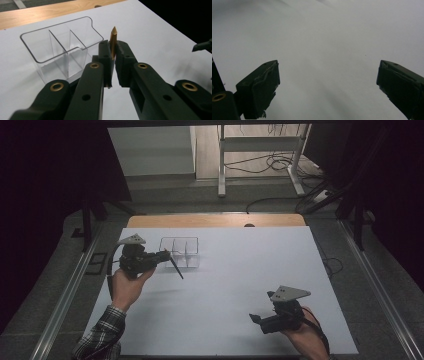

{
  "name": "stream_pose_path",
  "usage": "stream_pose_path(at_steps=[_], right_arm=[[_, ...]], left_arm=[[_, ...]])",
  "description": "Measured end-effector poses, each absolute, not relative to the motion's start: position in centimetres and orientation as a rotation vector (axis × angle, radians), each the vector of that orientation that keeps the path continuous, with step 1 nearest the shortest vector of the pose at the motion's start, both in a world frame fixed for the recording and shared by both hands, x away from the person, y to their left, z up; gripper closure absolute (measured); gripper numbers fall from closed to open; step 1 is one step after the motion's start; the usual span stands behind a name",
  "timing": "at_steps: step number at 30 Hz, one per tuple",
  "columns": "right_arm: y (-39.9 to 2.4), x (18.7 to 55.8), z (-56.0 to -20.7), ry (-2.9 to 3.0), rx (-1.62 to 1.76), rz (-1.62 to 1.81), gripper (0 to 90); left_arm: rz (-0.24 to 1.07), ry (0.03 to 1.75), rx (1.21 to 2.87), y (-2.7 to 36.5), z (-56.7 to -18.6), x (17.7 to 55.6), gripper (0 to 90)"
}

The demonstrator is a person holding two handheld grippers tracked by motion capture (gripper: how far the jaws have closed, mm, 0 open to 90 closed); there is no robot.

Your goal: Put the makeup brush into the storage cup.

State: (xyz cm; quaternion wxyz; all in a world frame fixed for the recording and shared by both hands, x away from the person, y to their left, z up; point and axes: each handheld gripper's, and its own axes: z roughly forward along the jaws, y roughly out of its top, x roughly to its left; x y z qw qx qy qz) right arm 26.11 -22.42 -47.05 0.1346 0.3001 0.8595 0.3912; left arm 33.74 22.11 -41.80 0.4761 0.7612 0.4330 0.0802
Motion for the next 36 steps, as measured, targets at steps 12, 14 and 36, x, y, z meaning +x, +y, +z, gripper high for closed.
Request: stream_pose_path(at_steps=[12, 14, 36], right_arm=[[-23.4, 25.4, -47.1, 2.481, 0.887, 1.130, 4.8], [-23.6, 25.3, -47.1, 2.479, 0.891, 1.130, 4.7], [-24.7, 24.4, -47.2, 2.478, 0.910, 1.115, 4.4]], left_arm=[[0.213, 1.085, 1.850, 22.9, -41.3, 34.6, 84.2], [0.216, 1.088, 1.852, 23.1, -41.2, 34.7, 84.2], [0.257, 1.106, 1.845, 24.1, -39.4, 35.8, 84.2]])
